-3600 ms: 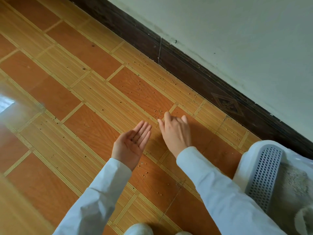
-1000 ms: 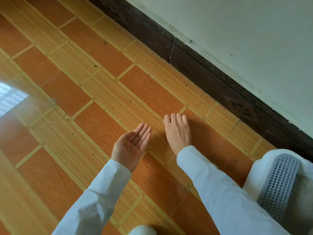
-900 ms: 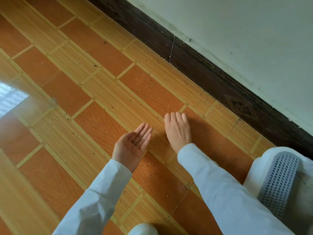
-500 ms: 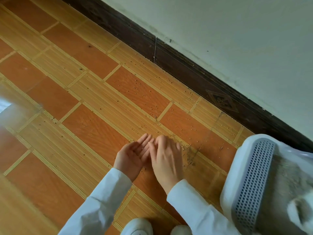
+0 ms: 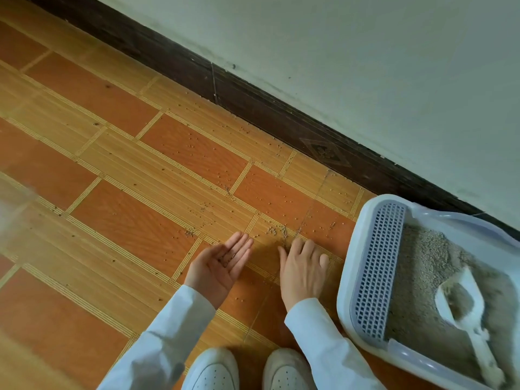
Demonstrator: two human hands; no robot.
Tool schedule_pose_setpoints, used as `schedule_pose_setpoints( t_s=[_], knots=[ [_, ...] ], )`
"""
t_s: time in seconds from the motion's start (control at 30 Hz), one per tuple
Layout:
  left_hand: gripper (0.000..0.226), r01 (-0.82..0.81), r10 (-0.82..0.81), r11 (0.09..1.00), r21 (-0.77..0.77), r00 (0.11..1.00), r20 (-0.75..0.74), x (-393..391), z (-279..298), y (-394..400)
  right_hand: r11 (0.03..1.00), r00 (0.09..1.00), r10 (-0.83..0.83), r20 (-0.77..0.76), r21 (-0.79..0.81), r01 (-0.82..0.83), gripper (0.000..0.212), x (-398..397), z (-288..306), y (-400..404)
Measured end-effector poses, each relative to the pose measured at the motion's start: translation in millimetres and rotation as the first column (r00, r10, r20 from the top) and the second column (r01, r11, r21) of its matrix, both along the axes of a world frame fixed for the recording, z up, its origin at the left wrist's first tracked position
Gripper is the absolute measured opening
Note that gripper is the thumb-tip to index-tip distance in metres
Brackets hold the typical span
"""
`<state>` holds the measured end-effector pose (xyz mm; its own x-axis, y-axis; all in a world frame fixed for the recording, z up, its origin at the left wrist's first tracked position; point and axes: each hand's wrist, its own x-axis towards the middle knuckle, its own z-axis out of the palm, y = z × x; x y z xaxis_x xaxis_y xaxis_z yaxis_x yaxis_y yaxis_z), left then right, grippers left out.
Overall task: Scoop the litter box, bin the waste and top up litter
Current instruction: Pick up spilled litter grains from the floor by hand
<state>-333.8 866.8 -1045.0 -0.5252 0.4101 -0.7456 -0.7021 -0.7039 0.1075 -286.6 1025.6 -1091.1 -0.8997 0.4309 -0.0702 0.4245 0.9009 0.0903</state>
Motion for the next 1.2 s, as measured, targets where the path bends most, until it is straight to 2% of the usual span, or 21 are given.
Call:
schedule_pose_setpoints(
  t_s=[0.13,0.27,0.4,0.5,0.57,0.63,0.7,0.8,0.9,1.0,1.2],
  knots=[
    [0.041,0.010,-0.010,1.000,-0.005,1.000,-0.007,1,3,2,0.995,0.996,0.088,0.026,0.053,-0.089,0.010,-5,-1,7],
    [0.041,0.026,-0.027,0.999,-0.023,1.000,-0.013,-1,4,5,0.991,0.991,0.119,0.055,0.059,-0.122,0.011,-7,-2,6],
    [0.039,0.047,-0.050,0.996,-0.077,0.998,-0.042,-2,1,8,0.984,0.972,0.174,-0.156,-0.018,-0.179,0.009,-10,15,-8],
    [0.039,0.084,-0.090,0.989,-0.119,0.994,-0.054,-4,-2,11,0.915,0.889,0.330,-0.317,-0.123,-0.384,0.019,-11,33,-40],
    [0.042,0.105,-0.110,0.991,-0.081,0.992,-0.058,-4,-1,12,0.866,0.849,0.379,-0.368,-0.184,-0.466,0.022,-9,38,-58],
    [0.039,0.107,-0.110,0.993,-0.051,0.992,-0.055,-5,0,12,0.849,0.850,0.323,-0.415,-0.271,-0.454,0.024,-9,39,-57],
    [0.040,0.074,-0.077,0.996,-0.058,0.996,-0.045,-6,-1,9,0.867,0.878,0.202,-0.434,-0.338,-0.367,0.022,-10,35,-42],
    [0.039,0.016,-0.017,0.999,-0.042,1.000,-0.022,-10,-3,5,0.944,0.934,0.028,-0.357,-0.297,-0.142,0.022,-15,23,-12],
    [0.039,0.005,-0.006,0.999,-0.039,1.000,-0.029,-14,-3,0,0.989,0.980,-0.021,-0.200,-0.150,-0.010,0.035,-20,7,3],
    [0.041,-0.008,0.006,0.999,-0.035,0.999,-0.040,-15,-2,-3,0.999,0.994,0.028,-0.104,-0.037,-0.032,0.036,-27,-2,4],
    [0.040,-0.008,0.006,0.999,-0.037,0.999,-0.048,-17,-1,-4,0.982,0.986,0.166,0.003,0.091,-0.165,0.008,-42,-4,8]
  ],
)
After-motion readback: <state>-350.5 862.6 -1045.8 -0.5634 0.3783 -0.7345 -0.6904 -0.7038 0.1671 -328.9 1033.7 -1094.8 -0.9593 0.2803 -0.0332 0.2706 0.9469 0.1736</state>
